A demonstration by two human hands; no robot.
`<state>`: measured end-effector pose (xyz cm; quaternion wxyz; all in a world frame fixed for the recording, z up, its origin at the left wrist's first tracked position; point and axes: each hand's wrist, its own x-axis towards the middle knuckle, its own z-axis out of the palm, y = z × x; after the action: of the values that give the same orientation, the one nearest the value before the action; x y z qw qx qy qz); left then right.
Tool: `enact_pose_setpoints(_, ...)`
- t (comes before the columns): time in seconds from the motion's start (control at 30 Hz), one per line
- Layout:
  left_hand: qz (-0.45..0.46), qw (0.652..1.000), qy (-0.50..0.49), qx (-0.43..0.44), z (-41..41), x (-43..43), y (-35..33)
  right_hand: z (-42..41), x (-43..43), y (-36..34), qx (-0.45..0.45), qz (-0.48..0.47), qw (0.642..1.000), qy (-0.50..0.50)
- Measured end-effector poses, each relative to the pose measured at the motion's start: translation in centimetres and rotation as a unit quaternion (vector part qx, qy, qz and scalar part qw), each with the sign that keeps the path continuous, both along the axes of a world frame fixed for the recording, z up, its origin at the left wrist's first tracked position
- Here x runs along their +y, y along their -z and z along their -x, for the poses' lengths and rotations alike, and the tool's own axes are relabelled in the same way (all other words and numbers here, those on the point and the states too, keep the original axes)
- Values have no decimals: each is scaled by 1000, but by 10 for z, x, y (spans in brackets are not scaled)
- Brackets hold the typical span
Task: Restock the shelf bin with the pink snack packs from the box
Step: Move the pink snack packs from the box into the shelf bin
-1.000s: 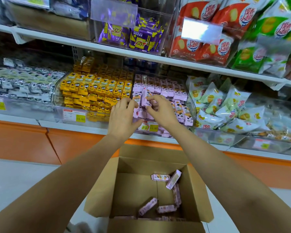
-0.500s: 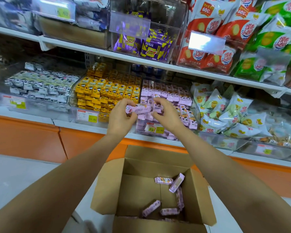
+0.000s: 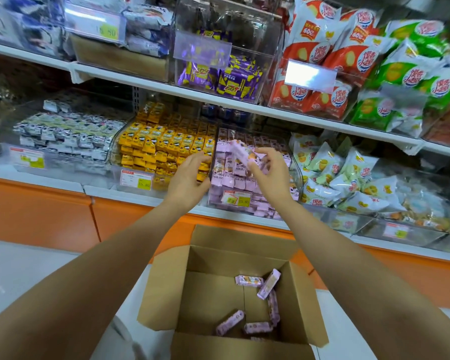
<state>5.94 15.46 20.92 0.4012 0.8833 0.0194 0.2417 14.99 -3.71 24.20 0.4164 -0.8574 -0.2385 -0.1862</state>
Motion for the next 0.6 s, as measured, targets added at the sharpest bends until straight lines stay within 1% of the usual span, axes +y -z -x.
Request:
enact_pose_setpoints(0.07, -66, 998, 5, 19, -12, -4, 6, -12, -5, 3, 7, 11, 998, 67)
enact_pose_setpoints(0.13, -115, 993, 7, 24, -23, -7, 12, -22, -5, 7, 29, 35, 994, 95)
enact_pose_setpoints(0.2, -150, 988, 7, 22, -33, -9, 16, -31, 1, 14, 59, 51, 994, 81)
enact_pose_setpoints(0.3, -175, 984, -1, 27, -44, -7, 21, -40, 13, 23, 94, 75, 991, 50)
enact_pose_setpoints(0.4, -191, 981, 14, 24, -49, -5, 27, -45, 17, 26, 91, 112, 989, 40)
enact_pose_setpoints(0.6, -205, 978, 26, -14, -54, -16, 30, -43, 24, 20, 70, 123, 990, -16)
